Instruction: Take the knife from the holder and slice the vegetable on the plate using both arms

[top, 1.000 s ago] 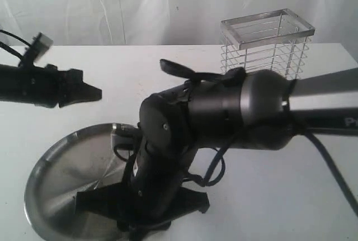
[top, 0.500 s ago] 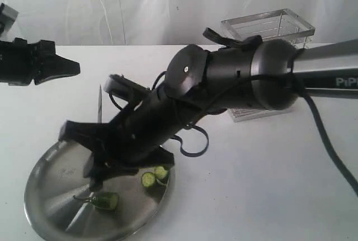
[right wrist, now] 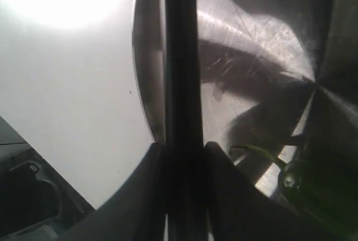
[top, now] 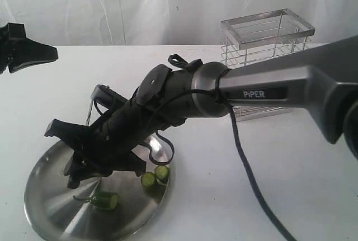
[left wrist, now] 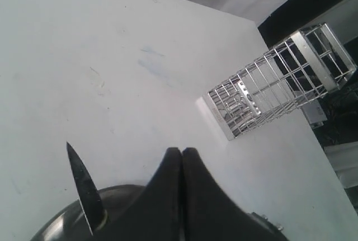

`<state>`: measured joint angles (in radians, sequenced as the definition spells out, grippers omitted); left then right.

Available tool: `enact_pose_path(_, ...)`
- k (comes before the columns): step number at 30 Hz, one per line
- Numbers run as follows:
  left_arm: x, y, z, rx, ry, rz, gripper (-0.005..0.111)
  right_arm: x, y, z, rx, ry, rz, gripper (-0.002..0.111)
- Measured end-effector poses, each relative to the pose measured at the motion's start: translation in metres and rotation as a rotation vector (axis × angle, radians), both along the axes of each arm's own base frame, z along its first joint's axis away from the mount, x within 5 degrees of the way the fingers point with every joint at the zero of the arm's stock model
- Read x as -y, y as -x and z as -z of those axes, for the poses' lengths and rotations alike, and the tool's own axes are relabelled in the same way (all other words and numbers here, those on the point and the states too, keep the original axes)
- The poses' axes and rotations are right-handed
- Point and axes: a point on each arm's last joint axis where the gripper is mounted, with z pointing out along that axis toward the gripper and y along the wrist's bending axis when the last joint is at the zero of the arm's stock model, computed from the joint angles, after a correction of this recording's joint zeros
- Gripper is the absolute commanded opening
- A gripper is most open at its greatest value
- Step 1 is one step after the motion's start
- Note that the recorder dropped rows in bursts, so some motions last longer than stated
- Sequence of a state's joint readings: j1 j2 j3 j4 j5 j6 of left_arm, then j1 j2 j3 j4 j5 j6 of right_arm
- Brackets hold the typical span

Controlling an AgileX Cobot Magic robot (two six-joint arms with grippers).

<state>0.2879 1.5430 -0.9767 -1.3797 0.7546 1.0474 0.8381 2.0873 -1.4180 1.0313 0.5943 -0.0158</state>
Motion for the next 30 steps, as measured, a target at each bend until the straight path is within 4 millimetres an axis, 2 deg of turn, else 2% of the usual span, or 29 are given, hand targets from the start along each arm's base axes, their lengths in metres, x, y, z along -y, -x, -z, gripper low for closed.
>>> enact_pose_path(5, 0.000, 0.000, 0.000, -0.001, -0.003, 0.005, 0.000, -0.001, -0.001, 0.005, -0.004, 0.007, -0.002, 0.041)
enact_pose_path(7, 0.000, 0.000, 0.000, -0.001, -0.003, 0.006, 0.000, -0.001, -0.001, 0.005, -0.004, 0.006, 0.001, 0.045)
enact_pose_path(12, 0.001, 0.001, 0.000, -0.003, -0.002, 0.021, 0.000, 0.000, 0.000, 0.003, -0.024, 0.002, -0.014, 0.046)
enact_pose_path(14, 0.002, 0.002, 0.000, -0.003, 0.007, 0.036, 0.000, 0.004, 0.000, -0.005, -0.030, -0.006, -0.041, 0.042)
enact_pose_path(17, 0.004, 0.003, -0.001, -0.016, 0.031, 0.043, 0.000, 0.016, -0.002, -0.032, 0.032, -0.036, -0.105, 0.023)
enact_pose_path(20, 0.005, 0.007, -0.008, -0.010, 0.040, 0.036, 0.000, 0.039, -0.011, -0.069, 0.176, -0.027, -0.135, 0.000)
enact_pose_path(25, 0.004, 0.019, -0.036, 0.037, 0.029, -0.066, 0.000, 0.092, -0.027, -0.133, 0.566, 0.102, -0.128, 0.000)
enact_pose_path(30, -0.010, 0.045, -0.060, 0.081, 0.009, -0.407, 0.000, 0.162, -0.030, -0.206, 0.939, 0.323, 0.019, 0.000)
